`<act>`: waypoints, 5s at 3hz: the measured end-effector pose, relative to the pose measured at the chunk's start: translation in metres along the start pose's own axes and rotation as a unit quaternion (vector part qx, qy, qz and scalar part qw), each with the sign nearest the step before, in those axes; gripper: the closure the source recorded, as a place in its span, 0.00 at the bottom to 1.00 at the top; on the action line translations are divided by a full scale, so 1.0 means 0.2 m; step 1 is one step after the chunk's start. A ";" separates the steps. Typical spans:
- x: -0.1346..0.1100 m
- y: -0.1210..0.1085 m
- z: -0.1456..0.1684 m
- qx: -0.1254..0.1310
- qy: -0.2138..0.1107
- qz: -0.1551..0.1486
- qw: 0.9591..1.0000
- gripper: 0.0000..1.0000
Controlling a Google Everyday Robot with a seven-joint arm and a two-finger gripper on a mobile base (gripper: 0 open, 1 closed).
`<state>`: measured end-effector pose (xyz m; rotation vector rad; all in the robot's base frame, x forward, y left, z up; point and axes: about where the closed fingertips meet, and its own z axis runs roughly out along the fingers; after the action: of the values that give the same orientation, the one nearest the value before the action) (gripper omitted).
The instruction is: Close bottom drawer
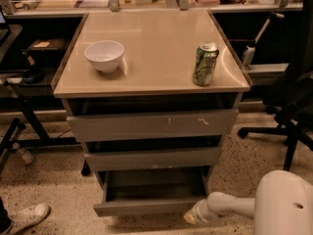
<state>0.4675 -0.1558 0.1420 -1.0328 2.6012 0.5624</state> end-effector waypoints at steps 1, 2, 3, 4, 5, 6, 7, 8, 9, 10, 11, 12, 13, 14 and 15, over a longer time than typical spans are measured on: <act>0.01 0.02 0.01 -0.006 -0.003 -0.002 1.000 1.00; -0.04 -0.03 0.03 0.012 -0.059 0.024 0.998 1.00; -0.13 -0.13 0.00 0.038 -0.122 0.044 0.991 1.00; -0.22 -0.21 0.01 0.053 -0.156 0.048 0.985 1.00; -0.32 -0.28 0.02 0.064 -0.177 0.045 0.981 1.00; -0.43 -0.33 0.02 0.074 -0.191 0.037 0.978 1.00; -0.57 -0.34 0.02 0.082 -0.202 0.018 0.976 1.00; -0.68 -0.36 0.03 0.084 -0.207 0.004 0.975 1.00; -0.79 -0.35 0.03 0.085 -0.209 -0.015 0.974 1.00; -0.79 -0.35 0.03 0.085 -0.209 -0.015 0.974 1.00; -0.69 -0.31 -0.01 0.077 -0.180 -0.006 0.981 1.00; -0.62 -0.35 -0.23 0.101 -0.146 0.039 0.983 1.00; -0.78 -0.43 -0.53 0.158 -0.144 0.109 0.971 1.00; -0.81 -0.45 -0.64 0.182 -0.148 0.127 0.964 0.89; -0.81 -0.45 -0.64 0.182 -0.148 0.127 0.964 0.65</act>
Offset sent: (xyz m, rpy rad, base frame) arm 0.0357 -0.0098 0.0024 0.1577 -0.1884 -0.2340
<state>0.6297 -0.1783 0.2973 -0.4650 2.4516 0.2503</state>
